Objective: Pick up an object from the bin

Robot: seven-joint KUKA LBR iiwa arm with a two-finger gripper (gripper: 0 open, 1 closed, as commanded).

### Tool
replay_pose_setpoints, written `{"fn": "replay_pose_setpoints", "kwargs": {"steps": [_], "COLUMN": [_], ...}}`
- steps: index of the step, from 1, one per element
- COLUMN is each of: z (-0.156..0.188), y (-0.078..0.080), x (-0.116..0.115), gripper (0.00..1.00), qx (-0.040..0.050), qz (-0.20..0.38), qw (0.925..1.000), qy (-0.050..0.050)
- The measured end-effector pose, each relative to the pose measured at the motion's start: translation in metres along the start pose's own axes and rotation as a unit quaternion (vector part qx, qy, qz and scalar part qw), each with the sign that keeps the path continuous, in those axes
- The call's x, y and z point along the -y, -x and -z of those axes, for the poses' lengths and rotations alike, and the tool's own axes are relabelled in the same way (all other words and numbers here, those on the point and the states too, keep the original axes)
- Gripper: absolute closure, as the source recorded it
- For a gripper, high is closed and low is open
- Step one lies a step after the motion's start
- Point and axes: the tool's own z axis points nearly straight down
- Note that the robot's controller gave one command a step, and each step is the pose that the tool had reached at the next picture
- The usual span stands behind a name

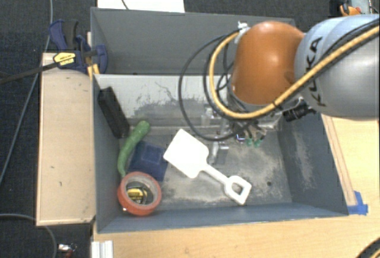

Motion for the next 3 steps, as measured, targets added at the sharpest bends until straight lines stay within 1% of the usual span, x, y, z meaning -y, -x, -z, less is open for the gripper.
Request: {"fn": "replay_pose_setpoints", "kwargs": {"steps": [1,2,3], "z": [0.004,-0.133,-0.056], "y": [0.002,-0.045,-0.046], "x": [0.000,0.029,0.014], "gripper": [0.00,0.00,0.00], "qx": [0.0039,0.0054,0.0103], "qz": [-0.002,-0.055,-0.028], "qw": [1.0000,0.9985,0.9996], "qy": [0.000,0.001,0.002]}}
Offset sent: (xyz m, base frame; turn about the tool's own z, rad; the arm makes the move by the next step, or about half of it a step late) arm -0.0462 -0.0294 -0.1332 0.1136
